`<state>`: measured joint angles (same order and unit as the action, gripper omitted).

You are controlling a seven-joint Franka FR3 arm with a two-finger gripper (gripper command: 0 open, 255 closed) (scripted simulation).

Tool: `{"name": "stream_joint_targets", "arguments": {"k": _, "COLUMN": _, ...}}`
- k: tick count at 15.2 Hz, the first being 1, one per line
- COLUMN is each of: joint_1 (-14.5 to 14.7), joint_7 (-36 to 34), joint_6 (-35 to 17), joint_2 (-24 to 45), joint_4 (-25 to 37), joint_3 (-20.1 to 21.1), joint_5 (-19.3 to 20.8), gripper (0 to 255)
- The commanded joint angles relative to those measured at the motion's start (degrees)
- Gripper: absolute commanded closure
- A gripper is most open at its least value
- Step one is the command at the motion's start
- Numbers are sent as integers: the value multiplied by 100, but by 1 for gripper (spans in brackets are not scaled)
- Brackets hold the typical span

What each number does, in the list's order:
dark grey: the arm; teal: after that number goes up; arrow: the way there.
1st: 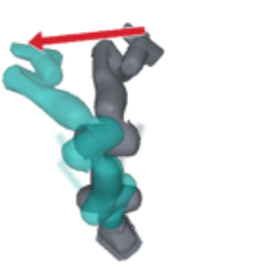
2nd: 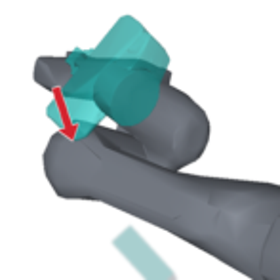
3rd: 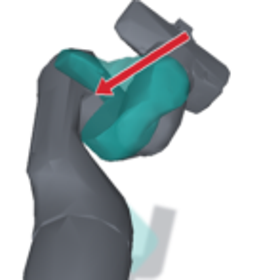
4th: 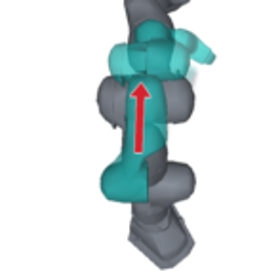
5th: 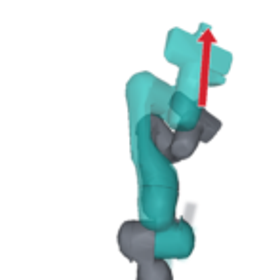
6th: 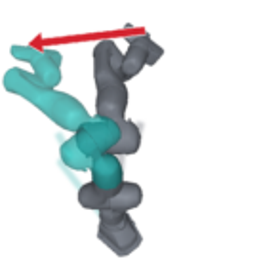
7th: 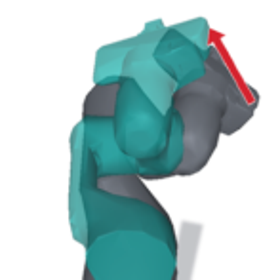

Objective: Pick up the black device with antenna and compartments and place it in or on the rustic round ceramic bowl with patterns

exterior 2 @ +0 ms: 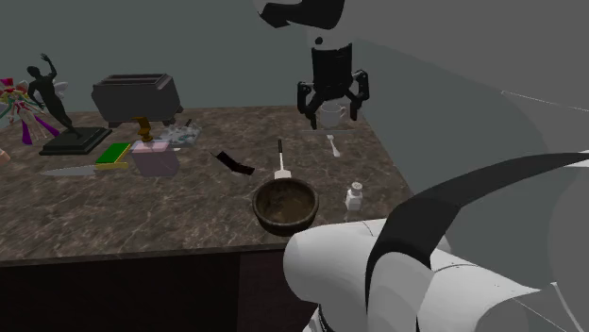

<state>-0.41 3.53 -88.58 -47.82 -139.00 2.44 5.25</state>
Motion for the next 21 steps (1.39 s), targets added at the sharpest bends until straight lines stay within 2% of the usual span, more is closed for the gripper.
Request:
{"name": "stream_joint_targets", "arguments": {"k": 1, "joint_1": 0, "joint_7": 0, "joint_6": 0, "joint_2": 0, "joint_4": 0, "joint_3": 0, "joint_5": 0, "gripper": 0}}
{"name": "stream_joint_targets", "arguments": {"k": 11, "joint_1": 470, "joint_7": 271, "joint_6": -1854, "joint_2": 1522, "joint_4": -197, "joint_3": 268, "joint_5": -234, "gripper": 0}}
{"name": "stream_joint_targets", "arguments": {"k": 21, "joint_1": 855, "joint_7": 528, "joint_6": -3401, "joint_2": 3371, "joint_4": 247, "joint_3": 632, "joint_5": -295, "gripper": 0}}
